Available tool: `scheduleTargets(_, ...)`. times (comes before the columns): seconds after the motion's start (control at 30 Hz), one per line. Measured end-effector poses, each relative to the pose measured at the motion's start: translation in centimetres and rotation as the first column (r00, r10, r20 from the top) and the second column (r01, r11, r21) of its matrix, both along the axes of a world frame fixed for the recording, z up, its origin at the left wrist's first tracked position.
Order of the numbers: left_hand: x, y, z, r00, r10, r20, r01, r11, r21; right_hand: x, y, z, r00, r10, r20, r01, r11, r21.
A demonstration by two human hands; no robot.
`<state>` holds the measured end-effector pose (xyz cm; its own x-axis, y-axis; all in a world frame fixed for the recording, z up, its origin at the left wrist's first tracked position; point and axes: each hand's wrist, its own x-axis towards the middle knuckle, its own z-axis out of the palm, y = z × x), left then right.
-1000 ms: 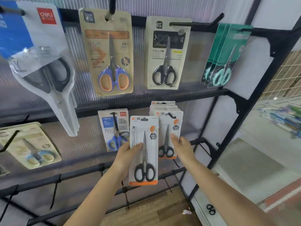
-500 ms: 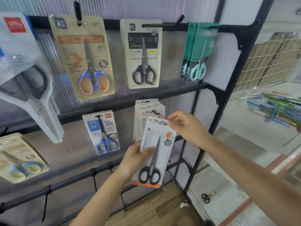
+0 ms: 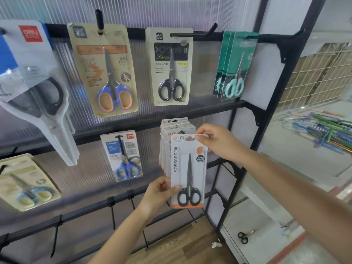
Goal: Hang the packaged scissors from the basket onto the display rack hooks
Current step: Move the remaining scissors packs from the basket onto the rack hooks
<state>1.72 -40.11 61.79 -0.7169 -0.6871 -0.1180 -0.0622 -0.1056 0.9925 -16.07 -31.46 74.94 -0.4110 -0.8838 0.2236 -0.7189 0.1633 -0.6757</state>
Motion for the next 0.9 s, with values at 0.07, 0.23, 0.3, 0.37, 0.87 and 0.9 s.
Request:
scheduleTargets(0.07, 0.0, -0.1, -0.4, 0.999, 0.035, 0.026, -0.035, 0.999, -0.007, -0.1, -0.8, -0.4, 1.000, -0.006, 0.016, 0.006, 1.000, 0.001)
scheduleTargets(0.23, -0.6, -0.4, -0.8, 0.993, 0.110, 0.045, -0.109, 0.994, -0.033, -0.9, -2.2, -1.5, 0.997, -0.055, 0.058, 0.056, 0.998, -0.003)
scheduleTargets(0.3, -1.1, -0.6, -0.8, 0.989, 0.144, 0.041, -0.142, 0.989, -0.035, -1.2, -2.5, -1.7, 0.995, -0.064, 0.074, 0.065, 0.998, -0.012)
scheduleTargets(0.37, -1.6, -0.9, -0.8, 0.987, 0.154, 0.046, -0.151, 0.987, -0.055, -1.4, -2.8, -1.8, 0.996, -0.062, 0.068, 0.063, 0.998, -0.013)
scheduleTargets(0.87, -3.8, -3.1, -2.8, 0.976, 0.208, 0.061, -0.208, 0.978, -0.005, -1.6, -4.7, -3.3, 0.974, -0.222, -0.044, 0.215, 0.967, -0.134)
scheduleTargets(0.9, -4.0, -3.3, -2.9, 0.973, 0.221, 0.063, -0.221, 0.975, -0.014, -1.5, -4.8, -3.4, 0.970, -0.235, -0.063, 0.222, 0.962, -0.160)
